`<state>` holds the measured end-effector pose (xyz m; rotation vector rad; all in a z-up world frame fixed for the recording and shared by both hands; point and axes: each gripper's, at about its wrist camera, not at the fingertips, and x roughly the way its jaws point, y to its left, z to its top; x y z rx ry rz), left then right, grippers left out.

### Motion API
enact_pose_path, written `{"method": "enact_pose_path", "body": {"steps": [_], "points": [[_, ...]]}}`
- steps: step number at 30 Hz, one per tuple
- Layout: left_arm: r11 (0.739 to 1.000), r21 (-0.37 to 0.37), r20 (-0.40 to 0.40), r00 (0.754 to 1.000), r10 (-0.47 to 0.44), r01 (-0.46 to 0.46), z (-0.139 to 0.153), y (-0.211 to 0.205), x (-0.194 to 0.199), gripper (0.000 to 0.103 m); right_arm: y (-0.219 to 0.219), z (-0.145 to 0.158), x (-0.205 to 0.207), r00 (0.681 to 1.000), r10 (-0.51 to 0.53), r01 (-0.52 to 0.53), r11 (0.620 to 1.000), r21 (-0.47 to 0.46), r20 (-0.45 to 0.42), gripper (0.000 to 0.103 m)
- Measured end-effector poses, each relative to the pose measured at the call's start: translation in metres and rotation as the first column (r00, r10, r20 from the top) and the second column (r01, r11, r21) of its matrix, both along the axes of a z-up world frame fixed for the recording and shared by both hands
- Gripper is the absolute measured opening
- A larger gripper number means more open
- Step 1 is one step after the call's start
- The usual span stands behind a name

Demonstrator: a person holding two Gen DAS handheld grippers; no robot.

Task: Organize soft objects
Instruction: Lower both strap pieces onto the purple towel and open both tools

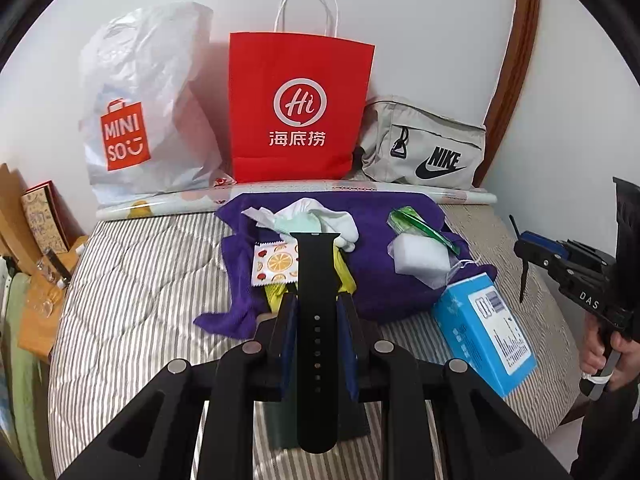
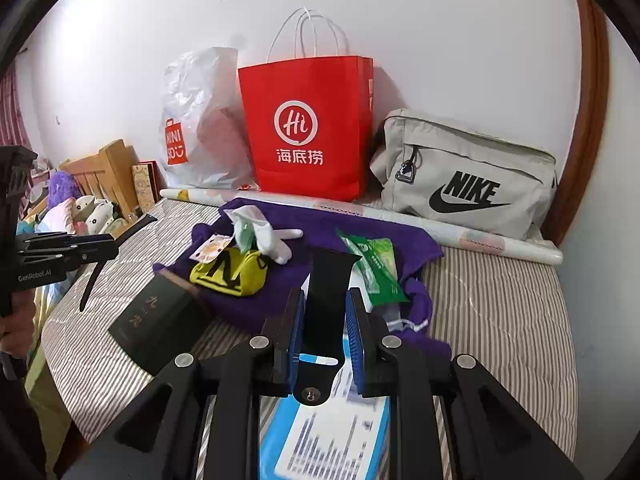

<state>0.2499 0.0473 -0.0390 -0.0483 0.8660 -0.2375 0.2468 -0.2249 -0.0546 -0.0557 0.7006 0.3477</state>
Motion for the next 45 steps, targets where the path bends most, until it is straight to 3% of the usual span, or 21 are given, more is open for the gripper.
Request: {"method": "enact_pose_path", "body": {"steps": [12,28,45], "points": [[1.000,-0.026,-0.050,0.999,-0.010,0.009,-0.020,-0.006,0.058,0.020,-0.003,-0.018,0.064,0.999,0.005,-0.006,1.000,-0.024,-0.047,0.021],[0.999,-0.016,-0.122,0.991,0.047,-0.049,-0.060,0.010,0.124,0.020,-0.018,-0.055,0.137,0.989,-0.037,0.029,0.998,-0.059,-0.142,0.021],[0.998,-0.045,-0.204,0.978,0.044,-0.054,-0.094,0.009,0.159,0.020,-0.023,-0.095,0.172,0.967,-0.035,0.018,0.997,-0.068,-0.254,0.021]]}}
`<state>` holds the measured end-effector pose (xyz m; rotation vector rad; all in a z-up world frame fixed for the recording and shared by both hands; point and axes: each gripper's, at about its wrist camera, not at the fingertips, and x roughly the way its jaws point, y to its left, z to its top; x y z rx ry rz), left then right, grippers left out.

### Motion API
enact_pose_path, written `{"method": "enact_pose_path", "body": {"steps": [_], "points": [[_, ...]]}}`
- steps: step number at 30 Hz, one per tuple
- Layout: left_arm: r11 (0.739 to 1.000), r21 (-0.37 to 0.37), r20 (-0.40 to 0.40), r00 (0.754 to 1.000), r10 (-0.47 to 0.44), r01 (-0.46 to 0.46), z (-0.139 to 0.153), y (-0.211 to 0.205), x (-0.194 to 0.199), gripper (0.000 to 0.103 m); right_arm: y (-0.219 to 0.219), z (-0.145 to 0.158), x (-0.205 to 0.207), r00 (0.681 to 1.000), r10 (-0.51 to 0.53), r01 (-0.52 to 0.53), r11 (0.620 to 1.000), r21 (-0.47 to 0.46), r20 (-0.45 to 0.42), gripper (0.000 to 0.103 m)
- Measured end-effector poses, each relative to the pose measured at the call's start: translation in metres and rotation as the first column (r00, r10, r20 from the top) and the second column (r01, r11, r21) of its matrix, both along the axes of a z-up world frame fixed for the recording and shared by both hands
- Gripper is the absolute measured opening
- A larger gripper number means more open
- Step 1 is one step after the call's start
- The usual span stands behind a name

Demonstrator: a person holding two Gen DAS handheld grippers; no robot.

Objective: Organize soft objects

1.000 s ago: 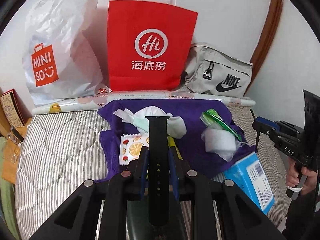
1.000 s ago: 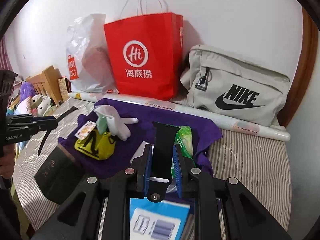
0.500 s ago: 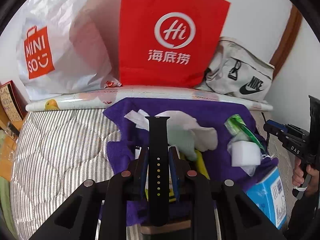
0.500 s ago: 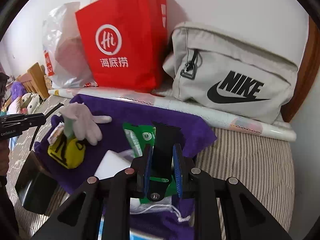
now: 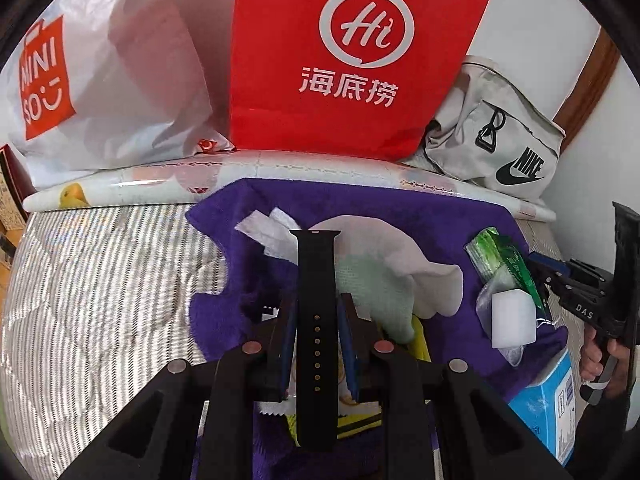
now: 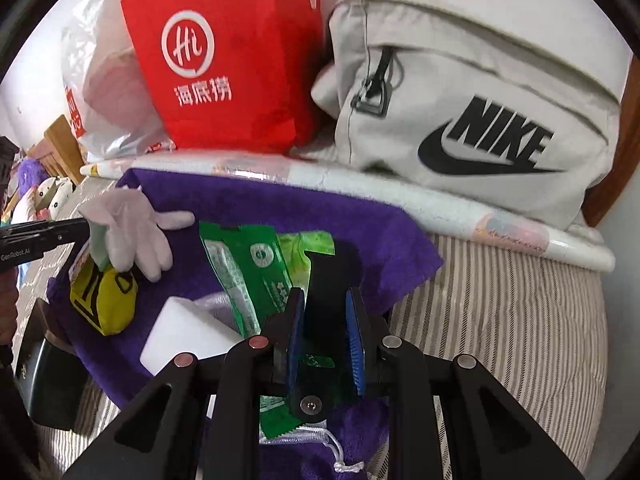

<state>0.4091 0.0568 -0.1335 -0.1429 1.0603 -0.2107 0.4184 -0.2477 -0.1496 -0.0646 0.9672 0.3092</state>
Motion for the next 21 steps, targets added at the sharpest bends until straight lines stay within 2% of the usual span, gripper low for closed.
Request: {"method": "enact_pose_path", "body": {"steps": [7,11,14,17,20,21], "points": [[1.000,-0.016,-0.025,1.000,0.002,-0.003,-0.005,0.002,0.001,0.020,0.000,-0.004,0.002,1.000,-0.005,0.005,1.000,-0.002,-0.023,0.022],[0.998,-0.056,-0.037,0.999,0.013,-0.015,-0.002,0.009,-0.003,0.023,-0.003,-0.002,-0.002,1.000,-0.011,0.011,1.000,0.005,-0.022,0.023],[0.999,-0.052,-0.035,0.999,0.013,-0.015,0.003,0.011,-0.009,0.031,-0.004,0.004,-0.009,1.000,-0.017,0.017,1.000,0.006,-0.011,0.032],[0.999,-0.046,-0.024,1.000,0.010,-0.011,0.013,0.013,-0.020,0.034,-0.004,0.016,-0.021,1.000,-0.029,0.029,0.999,0.019,0.010,0.039],[0.999,-0.040,-0.006,1.000,0.009,-0.009,0.026,0.013,-0.034,0.044,-0.004,0.032,-0.038,0.998,-0.041,0.040,0.999,0.033,0.036,0.046],[0.999,-0.036,0.003,1.000,0.008,-0.008,0.031,0.013,-0.041,0.045,-0.004,0.037,-0.042,0.998,-0.044,0.043,0.999,0.032,0.044,0.052]]}}
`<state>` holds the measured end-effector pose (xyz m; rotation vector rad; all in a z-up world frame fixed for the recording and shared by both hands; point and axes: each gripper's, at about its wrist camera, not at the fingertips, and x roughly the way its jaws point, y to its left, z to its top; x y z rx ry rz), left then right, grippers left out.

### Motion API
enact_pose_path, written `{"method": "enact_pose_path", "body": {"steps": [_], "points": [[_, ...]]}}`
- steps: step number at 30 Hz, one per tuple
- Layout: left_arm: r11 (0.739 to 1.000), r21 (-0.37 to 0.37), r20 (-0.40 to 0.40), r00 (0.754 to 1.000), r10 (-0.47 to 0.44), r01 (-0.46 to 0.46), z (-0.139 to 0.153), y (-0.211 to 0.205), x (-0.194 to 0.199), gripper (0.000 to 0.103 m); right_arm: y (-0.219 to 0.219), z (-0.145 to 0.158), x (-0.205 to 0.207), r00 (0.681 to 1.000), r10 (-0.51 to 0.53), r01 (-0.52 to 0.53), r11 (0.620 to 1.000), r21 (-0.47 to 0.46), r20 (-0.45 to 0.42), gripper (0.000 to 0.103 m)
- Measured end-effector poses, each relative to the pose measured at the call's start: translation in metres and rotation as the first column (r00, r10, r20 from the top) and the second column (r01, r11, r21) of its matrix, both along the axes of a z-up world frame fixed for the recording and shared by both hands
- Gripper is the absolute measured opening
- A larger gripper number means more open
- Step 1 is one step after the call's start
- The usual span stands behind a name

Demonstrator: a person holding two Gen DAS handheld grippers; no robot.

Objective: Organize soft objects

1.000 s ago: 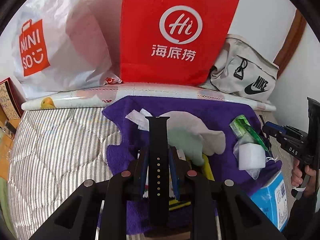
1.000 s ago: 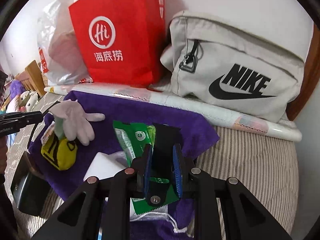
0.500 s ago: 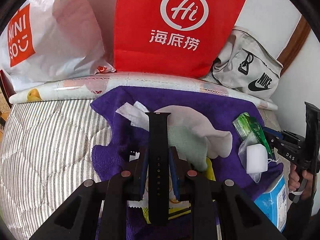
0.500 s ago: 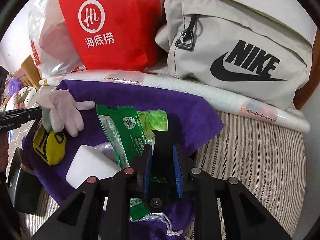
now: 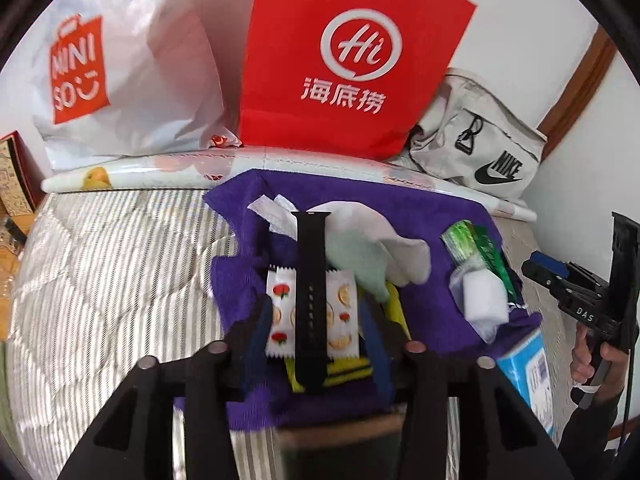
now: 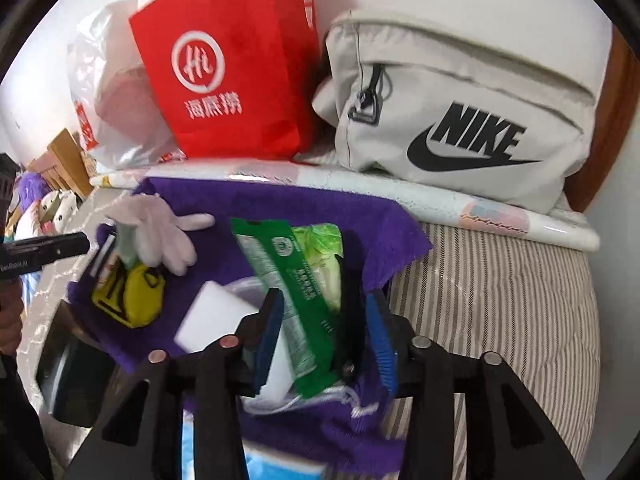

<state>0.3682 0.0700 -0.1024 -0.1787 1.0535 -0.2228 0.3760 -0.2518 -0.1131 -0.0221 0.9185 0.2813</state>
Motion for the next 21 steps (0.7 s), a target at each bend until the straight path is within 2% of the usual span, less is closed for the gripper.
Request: {"method": "enact_pose_path", "body": {"steps": [2,6,11,16,21], "points": [[1.000,0.008,0.014,1.000,-0.006,0.006,0.010,0.000,-0.011,0.049,0.002,0.011,-0.014,0.999,-0.018,0.019,1.000,-0.013,0.028,0.065],[0.999,0.034,0.053,0.998,-0.018,0.016,0.033,-0.007,-0.040,0.059,0.001,0.029,-0.045,0.996,-0.041,0.042,0.999,-0.007,0.074,0.081],[0.998,0.035,0.098,0.994,-0.050,0.046,0.056,-0.019,-0.078,0.061,-0.001,0.044,-0.086,0.993,-0.079,0.078,0.997,0.013,0.083,0.085],[0.998,0.030,0.139,0.988,-0.059,0.056,0.076,-0.029,-0.120,0.072,-0.002,0.054,-0.125,0.990,-0.101,0.100,0.995,0.013,0.098,0.087],[0.997,0.038,0.149,0.987,-0.065,0.060,0.090,-0.040,-0.153,0.081,-0.001,0.064,-0.167,0.986,-0.132,0.130,0.991,0.028,0.099,0.088]]}}
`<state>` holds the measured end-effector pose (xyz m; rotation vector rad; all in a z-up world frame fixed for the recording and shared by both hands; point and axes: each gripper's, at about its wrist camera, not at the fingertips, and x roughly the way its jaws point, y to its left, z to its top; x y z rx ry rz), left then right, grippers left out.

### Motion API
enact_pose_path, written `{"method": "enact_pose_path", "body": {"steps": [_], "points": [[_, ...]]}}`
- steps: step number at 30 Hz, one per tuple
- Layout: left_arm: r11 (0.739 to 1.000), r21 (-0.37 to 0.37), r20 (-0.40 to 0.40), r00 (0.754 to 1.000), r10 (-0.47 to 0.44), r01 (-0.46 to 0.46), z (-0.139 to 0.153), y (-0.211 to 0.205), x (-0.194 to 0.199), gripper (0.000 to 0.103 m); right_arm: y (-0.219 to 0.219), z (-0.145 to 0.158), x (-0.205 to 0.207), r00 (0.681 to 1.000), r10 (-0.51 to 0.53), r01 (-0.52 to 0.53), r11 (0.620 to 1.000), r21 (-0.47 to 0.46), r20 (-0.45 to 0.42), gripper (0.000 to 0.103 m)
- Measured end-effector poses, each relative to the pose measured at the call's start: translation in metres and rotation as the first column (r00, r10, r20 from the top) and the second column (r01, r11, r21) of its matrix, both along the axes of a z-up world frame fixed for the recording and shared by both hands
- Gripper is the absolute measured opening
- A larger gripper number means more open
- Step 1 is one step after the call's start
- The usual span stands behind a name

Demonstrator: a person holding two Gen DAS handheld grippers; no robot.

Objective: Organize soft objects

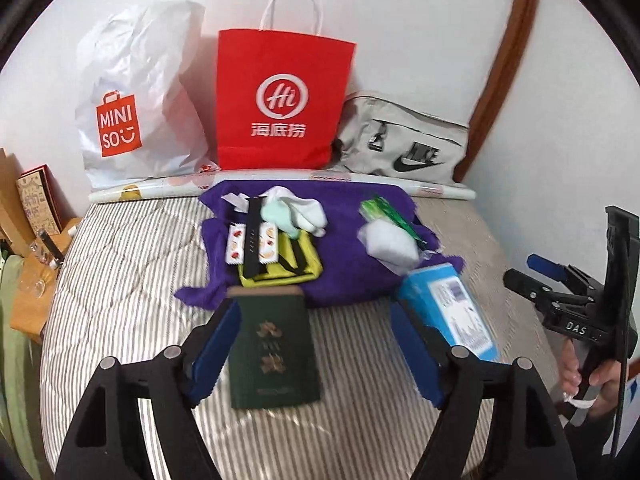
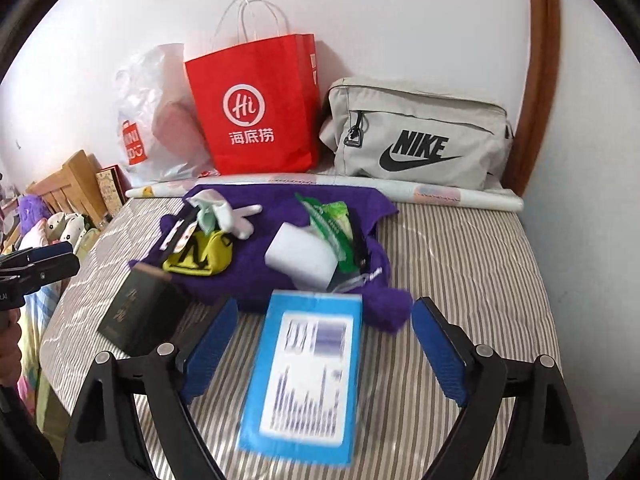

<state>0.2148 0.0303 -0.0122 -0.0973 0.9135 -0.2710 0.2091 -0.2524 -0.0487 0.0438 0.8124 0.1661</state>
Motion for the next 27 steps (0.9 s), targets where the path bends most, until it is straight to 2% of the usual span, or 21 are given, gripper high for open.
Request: {"method": "enact_pose_path", "body": {"steps": [3,8,13,17,21,24,27], "points": [[1.000,0.016,0.027,1.000,-0.004,0.004,0.009,-0.007,-0.024,0.084,-0.003,0.006,-0.022,1.000,-0.011,0.011,1.000,0.026,0.007,0.088],[1.000,0.029,0.047,0.999,0.003,-0.005,0.018,-0.016,-0.065,0.086,-0.002,0.016,-0.066,0.997,-0.056,0.057,0.998,-0.026,0.051,0.096],[0.999,0.041,0.064,0.998,-0.001,-0.001,0.025,-0.026,-0.097,0.086,-0.008,0.019,-0.106,0.994,-0.083,0.082,0.997,0.010,0.068,0.099],[0.998,0.056,0.098,0.995,0.011,-0.017,0.028,-0.033,-0.124,0.086,-0.009,0.022,-0.132,0.991,-0.095,0.096,0.995,-0.008,0.089,0.099],[0.998,0.047,0.100,0.995,0.031,-0.036,0.021,-0.037,-0.140,0.086,-0.008,0.023,-0.153,0.990,-0.096,0.098,0.995,-0.010,0.104,0.099],[0.998,0.008,0.098,0.994,0.054,-0.055,0.017,-0.038,-0.147,0.086,-0.005,0.021,-0.164,0.990,-0.092,0.095,0.995,-0.019,0.110,0.099],[0.998,0.036,0.107,0.993,0.040,-0.044,0.017,-0.043,-0.154,0.086,-0.004,0.019,-0.172,0.990,-0.093,0.095,0.995,-0.019,0.107,0.099]]}}
